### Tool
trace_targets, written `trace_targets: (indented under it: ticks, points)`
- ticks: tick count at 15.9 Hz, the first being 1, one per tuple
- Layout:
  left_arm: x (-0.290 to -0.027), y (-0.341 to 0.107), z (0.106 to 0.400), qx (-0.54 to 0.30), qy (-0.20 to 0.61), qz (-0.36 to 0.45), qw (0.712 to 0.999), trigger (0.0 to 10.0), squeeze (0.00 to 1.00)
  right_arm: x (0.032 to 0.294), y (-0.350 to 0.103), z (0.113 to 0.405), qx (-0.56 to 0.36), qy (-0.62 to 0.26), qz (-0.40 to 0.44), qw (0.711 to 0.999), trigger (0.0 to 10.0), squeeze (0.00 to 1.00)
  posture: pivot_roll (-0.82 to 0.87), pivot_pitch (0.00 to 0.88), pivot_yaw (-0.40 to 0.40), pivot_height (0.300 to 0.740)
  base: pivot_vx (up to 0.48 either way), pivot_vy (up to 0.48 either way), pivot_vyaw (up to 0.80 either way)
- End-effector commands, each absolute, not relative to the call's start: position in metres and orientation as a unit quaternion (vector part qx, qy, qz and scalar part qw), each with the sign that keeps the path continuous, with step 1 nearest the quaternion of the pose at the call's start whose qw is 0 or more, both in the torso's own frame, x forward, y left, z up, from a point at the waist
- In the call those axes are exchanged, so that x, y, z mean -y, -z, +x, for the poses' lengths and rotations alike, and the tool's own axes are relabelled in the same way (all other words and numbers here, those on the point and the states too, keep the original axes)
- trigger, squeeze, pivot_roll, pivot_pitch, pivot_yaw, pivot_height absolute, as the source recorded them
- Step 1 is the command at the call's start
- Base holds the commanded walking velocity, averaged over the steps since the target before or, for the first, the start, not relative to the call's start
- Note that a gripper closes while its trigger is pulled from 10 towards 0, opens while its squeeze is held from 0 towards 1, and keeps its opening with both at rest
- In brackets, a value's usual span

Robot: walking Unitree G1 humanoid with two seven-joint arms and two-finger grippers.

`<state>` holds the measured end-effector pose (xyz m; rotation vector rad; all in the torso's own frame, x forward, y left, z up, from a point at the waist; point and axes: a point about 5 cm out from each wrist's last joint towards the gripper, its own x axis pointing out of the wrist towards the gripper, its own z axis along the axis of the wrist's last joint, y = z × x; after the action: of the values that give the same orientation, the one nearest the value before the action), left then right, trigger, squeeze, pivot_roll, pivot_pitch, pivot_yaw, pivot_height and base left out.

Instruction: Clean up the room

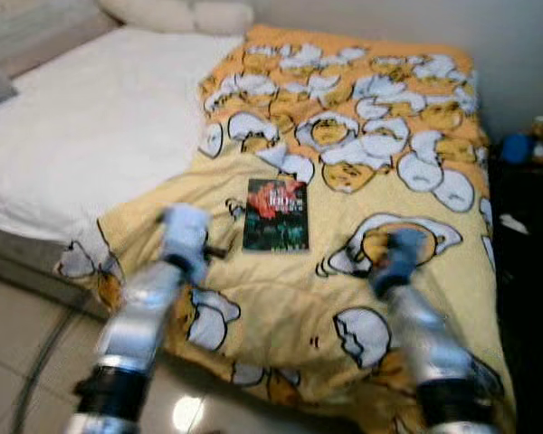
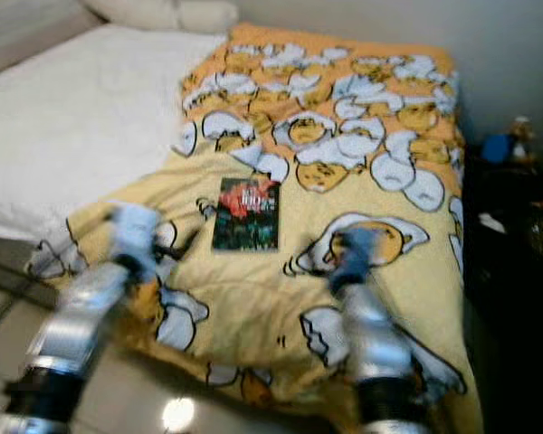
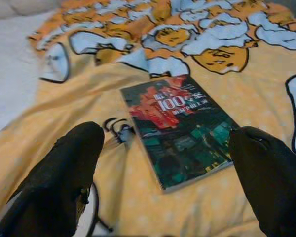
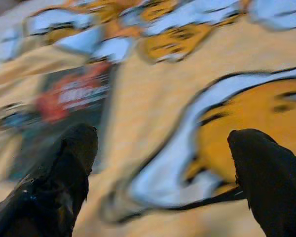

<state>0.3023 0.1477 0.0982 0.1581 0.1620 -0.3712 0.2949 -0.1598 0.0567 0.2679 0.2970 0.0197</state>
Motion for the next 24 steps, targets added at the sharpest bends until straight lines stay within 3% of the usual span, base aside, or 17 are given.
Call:
trace_targets:
  ticks: [1, 10, 24]
  points:
    - [-0.1608, -0.1002, 0.3031, -0.082, 0.166, 0.085, 0.979, 10.0, 0.0, 0.1448, -0.0611, 0.2973, -0.141, -0.029, 0.136, 0.98, 10.0, 0.0, 0.05, 0.0, 0.014, 0.74, 0.319, 0.0, 0.0]
    - [-0.1608, -0.098, 0.3019, -0.088, 0.167, 0.088, 0.978, 10.0, 0.0, 0.1443, -0.0621, 0.2974, -0.137, -0.031, 0.133, 0.981, 10.0, 0.0, 0.04, 0.0, 0.014, 0.74, 0.299, 0.0, -0.18]
    - [-0.1556, -0.094, 0.2994, -0.088, 0.169, 0.077, 0.979, 10.0, 0.0, 0.1484, -0.0621, 0.2974, -0.14, -0.037, 0.122, 0.982, 10.0, 0.0, 0.03, 0.0, -0.004, 0.74, 0.0, 0.0, 0.0]
